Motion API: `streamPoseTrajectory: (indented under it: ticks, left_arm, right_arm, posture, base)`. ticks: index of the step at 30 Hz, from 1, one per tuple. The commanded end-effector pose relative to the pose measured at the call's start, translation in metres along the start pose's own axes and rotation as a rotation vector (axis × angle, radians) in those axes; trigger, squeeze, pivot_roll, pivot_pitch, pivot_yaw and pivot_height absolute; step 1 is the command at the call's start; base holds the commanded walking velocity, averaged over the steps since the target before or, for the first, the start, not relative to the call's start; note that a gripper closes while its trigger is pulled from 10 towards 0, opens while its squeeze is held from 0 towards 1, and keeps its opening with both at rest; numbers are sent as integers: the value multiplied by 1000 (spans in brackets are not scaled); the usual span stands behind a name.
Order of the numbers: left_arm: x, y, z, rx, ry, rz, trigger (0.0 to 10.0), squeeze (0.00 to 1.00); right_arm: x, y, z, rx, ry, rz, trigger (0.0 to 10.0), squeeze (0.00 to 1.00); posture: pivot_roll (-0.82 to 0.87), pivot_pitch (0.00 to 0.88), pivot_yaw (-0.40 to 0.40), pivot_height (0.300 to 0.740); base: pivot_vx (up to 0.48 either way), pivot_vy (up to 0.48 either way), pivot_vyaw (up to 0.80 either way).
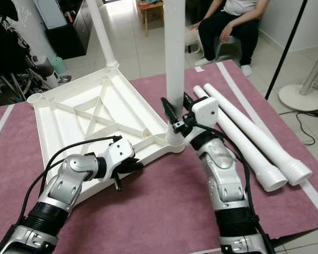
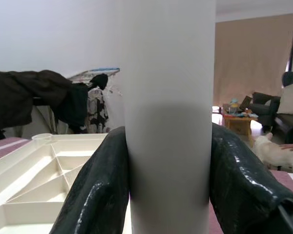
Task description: Building children table
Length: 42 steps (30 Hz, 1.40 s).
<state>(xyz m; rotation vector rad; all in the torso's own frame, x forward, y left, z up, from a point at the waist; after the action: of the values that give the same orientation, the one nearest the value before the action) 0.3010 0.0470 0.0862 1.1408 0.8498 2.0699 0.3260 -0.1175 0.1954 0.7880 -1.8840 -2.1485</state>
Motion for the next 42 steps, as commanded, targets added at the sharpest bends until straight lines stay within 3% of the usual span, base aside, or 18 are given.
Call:
streamPoseTrajectory:
  ticks: [1,8,19,22,26,32,39,40,42]
  left_arm:
    - [1,4,25,-56,211,41,10000,0]
    - [1,4,26,-55,212,39,10000,0]
    - [1,4,27,-49,222,39,10000,0]
    - [1,5,28,-48,226,36,10000,0]
    - [1,5,28,-47,226,36,10000,0]
    - [0,5,28,-46,228,36,10000,0]
    - [0,5,29,-43,233,37,10000,0]
    - [1,5,29,-43,233,37,10000,0]
    - [1,5,29,-42,236,38,10000,0]
  right_arm:
    - [19,-65,-12,-54,-103,289,10000,0]
    - [15,-61,-18,-48,-179,246,10000,0]
    - [19,-68,-7,-58,-282,193,10000,0]
    - [25,-77,-13,-13,-403,223,10000,0]
    - [25,-78,-14,-13,-425,221,10000,0]
    - [26,-75,-24,76,-560,209,10000,0]
    - [21,-75,-18,75,-531,189,10000,4]
    - [20,-74,-15,67,-513,183,10000,1000]
    - [13,-68,-6,22,-434,151,10000,1000]
  posture:
    - [-59,0,204,740]
    - [-58,0,200,740]
    - [-56,0,194,740]
    - [-59,0,194,740]
    - [-59,0,194,740]
    - [-60,0,193,740]
    - [-60,0,193,740]
    - [-59,0,190,740]
    - [-59,0,190,740]
  base:
    - [0,0,0]
    - [0,0,0]
    - [0,0,0]
    - [0,0,0]
    - [0,0,0]
    - [0,0,0]
    - [0,0,0]
    - [0,0,0]
    - [0,0,0]
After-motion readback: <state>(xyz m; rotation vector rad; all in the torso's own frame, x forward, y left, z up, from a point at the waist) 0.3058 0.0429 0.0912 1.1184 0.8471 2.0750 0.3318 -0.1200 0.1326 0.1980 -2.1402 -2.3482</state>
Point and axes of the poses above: a point about 5 cm out from each wrist's last joint towards the gripper, its own x axis pointing back from the gripper into the wrist, its own y axis along the axis of the wrist's last joint, z = x × y, the point moved 4 cm from there along -x, pointing out of the wrist towards the gripper, and after that the axes turned 14 degrees about -x, right-handed, at the moved point
